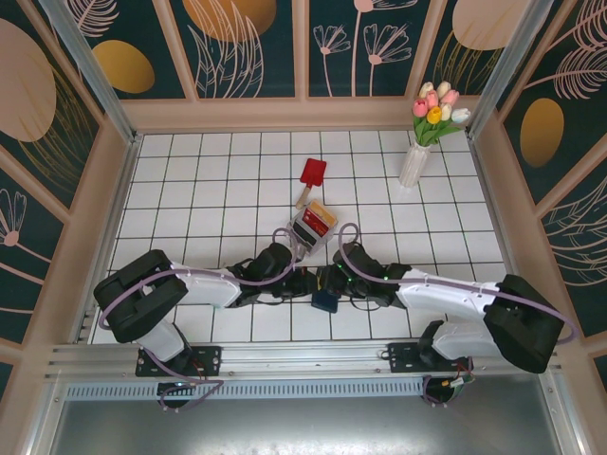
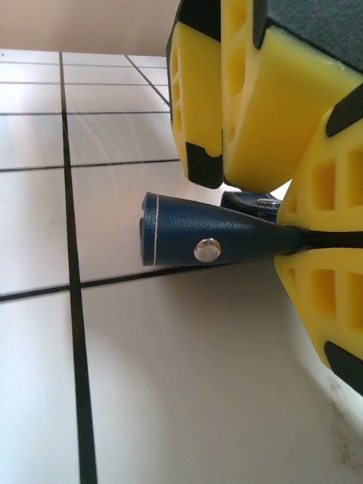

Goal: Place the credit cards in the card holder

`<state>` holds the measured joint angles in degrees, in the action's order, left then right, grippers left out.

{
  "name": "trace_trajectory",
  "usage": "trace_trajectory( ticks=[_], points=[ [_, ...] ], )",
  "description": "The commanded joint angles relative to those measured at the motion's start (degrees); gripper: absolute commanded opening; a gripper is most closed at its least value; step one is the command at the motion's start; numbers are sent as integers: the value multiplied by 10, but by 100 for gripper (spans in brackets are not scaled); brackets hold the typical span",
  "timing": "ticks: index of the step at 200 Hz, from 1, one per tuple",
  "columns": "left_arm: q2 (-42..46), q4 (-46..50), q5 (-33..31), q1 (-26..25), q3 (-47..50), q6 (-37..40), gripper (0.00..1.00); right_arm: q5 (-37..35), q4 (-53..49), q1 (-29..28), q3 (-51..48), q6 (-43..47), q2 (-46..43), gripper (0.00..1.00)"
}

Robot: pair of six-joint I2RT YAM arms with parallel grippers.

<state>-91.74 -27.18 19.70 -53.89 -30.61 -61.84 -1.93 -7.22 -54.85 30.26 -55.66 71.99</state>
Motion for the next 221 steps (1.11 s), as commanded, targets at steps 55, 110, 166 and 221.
trace_trajectory(
  ticks=[55, 110, 166, 221],
  points=[
    [31, -55, -18, -2, 0, -16, 0, -26, -86, -22, 6, -4, 26, 47],
    [42, -74, 5, -2, 4, -11, 0, 23, -46, -23, 24, 45, 30, 50],
    [78, -53, -38, -2, 13, -12, 0, -31, -167, -42, 60, 44, 74, 25],
    [113, -35, -81, 6, 42, -23, 0, -51, -206, -41, 34, 49, 54, 16]
  ],
)
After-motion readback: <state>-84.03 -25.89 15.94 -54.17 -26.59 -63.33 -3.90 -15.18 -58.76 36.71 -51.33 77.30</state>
